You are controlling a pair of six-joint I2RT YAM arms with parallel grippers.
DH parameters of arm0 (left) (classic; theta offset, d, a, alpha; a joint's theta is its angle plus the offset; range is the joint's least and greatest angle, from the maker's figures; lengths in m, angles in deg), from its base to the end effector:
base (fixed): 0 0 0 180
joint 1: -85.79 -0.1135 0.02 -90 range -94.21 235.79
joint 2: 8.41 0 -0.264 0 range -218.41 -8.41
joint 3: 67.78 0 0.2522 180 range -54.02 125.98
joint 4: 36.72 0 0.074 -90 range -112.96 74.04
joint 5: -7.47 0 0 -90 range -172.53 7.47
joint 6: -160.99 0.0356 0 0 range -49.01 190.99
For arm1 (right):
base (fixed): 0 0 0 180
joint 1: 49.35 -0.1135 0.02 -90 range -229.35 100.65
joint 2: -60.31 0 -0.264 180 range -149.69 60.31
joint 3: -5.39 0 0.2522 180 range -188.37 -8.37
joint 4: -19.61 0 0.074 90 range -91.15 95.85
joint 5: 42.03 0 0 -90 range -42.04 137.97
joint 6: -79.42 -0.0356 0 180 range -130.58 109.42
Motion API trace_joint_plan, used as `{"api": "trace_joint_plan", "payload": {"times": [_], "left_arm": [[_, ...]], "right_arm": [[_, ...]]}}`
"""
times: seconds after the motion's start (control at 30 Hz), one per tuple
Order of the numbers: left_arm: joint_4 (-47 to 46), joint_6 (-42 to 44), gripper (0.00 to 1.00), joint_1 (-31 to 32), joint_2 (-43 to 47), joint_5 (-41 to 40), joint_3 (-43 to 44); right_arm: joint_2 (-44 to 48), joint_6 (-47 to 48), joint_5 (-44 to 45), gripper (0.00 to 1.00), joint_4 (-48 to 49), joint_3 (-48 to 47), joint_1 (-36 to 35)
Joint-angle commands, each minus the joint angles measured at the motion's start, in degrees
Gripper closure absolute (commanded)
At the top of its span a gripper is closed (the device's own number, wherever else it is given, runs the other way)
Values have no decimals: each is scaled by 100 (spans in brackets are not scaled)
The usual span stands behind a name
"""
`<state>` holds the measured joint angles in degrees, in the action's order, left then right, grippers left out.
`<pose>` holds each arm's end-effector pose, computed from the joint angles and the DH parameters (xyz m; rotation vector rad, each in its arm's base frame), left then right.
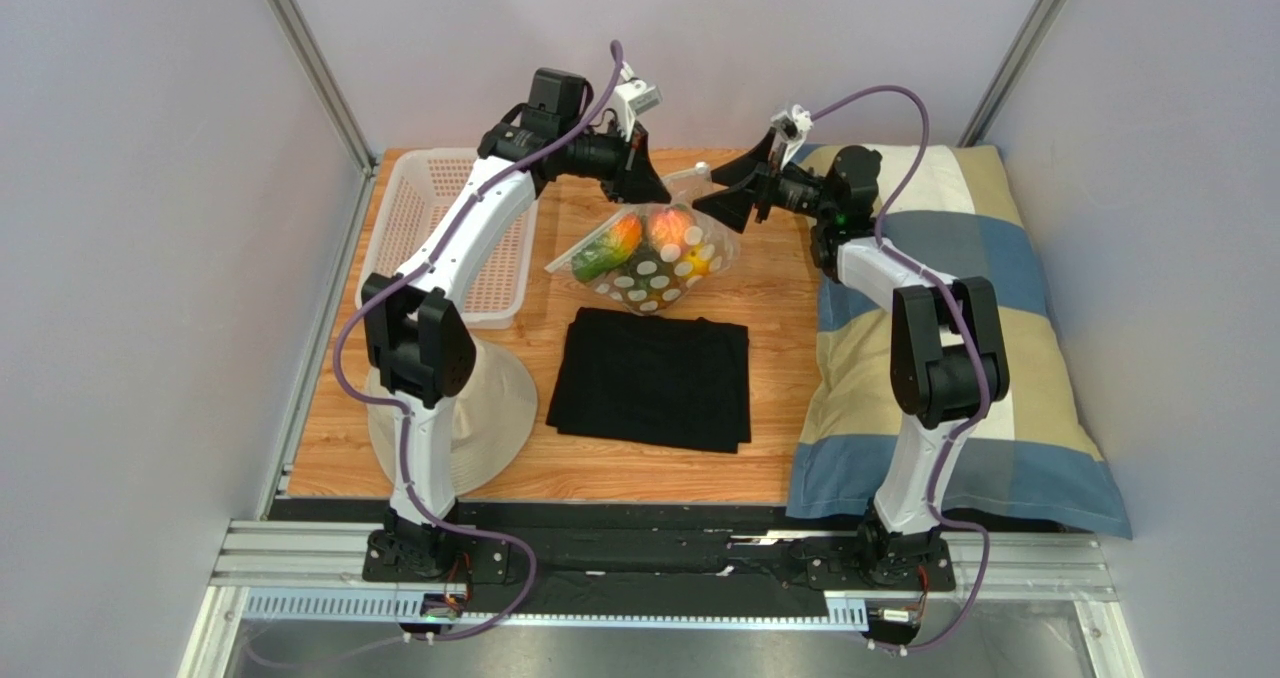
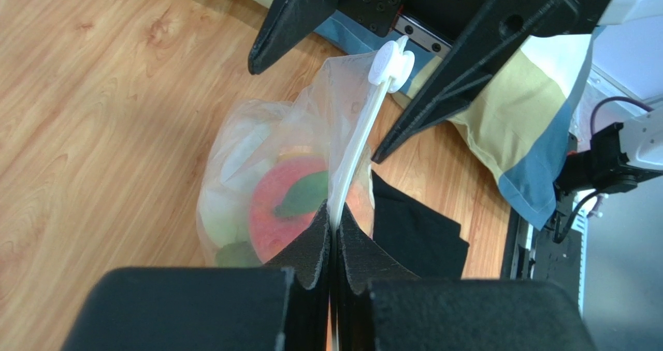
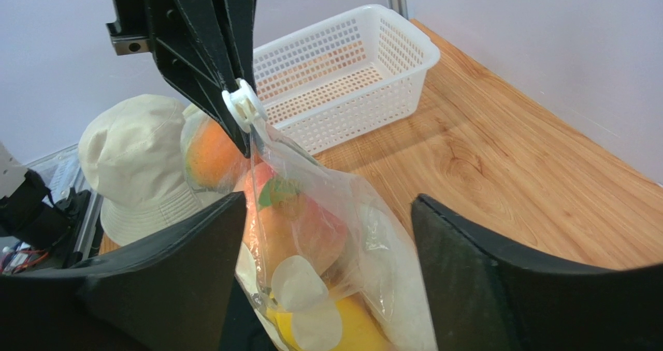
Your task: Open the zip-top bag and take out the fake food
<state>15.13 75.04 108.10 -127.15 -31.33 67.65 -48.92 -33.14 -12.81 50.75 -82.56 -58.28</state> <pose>0.4217 -0.2030 0.3619 0.9750 1.9022 -1.1520 0.4219 0.0977 0.2869 -0.7549 1.4156 1.1674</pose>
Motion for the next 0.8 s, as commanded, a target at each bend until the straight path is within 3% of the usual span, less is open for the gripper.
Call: {"api": "trace_joint_plan", "payload": {"times": [0.0,0.03,0.13,0.17,0.2,0.23,0.27,0.37,0.47,0.67,0.77], "left_arm": [[-29,113,100,2,-44,399,270],[-21,113,100,2,-53,417,279],[6,122,100,19,-62,479,331],[41,131,100,46,-62,165,366],[76,105,100,72,-36,-116,401],[67,122,93,81,-1,-371,393],[-11,139,76,116,52,-652,297],[-879,87,64,230,438,-813,-263],[-1435,-97,64,292,527,-831,-215],[-1453,-142,71,292,272,-595,182],[-1654,-45,67,327,430,-576,-133]], "right_arm": [[-204,-318,-426,25,828,-411,-91],[-247,-301,-453,29,792,-473,-118],[-397,-423,-435,58,783,-683,-223],[-458,-476,-383,100,661,-849,-249],[-450,-633,-313,100,634,-886,-250],[-450,-696,-304,100,634,-912,-250],[-441,-783,-277,100,668,-939,-250],[-424,-846,-294,100,354,-1105,-258],[-468,-828,-373,100,247,-1194,-276],[-511,-898,-488,100,212,-1290,-276],[-582,-942,-549,100,141,-1387,-276]]}}
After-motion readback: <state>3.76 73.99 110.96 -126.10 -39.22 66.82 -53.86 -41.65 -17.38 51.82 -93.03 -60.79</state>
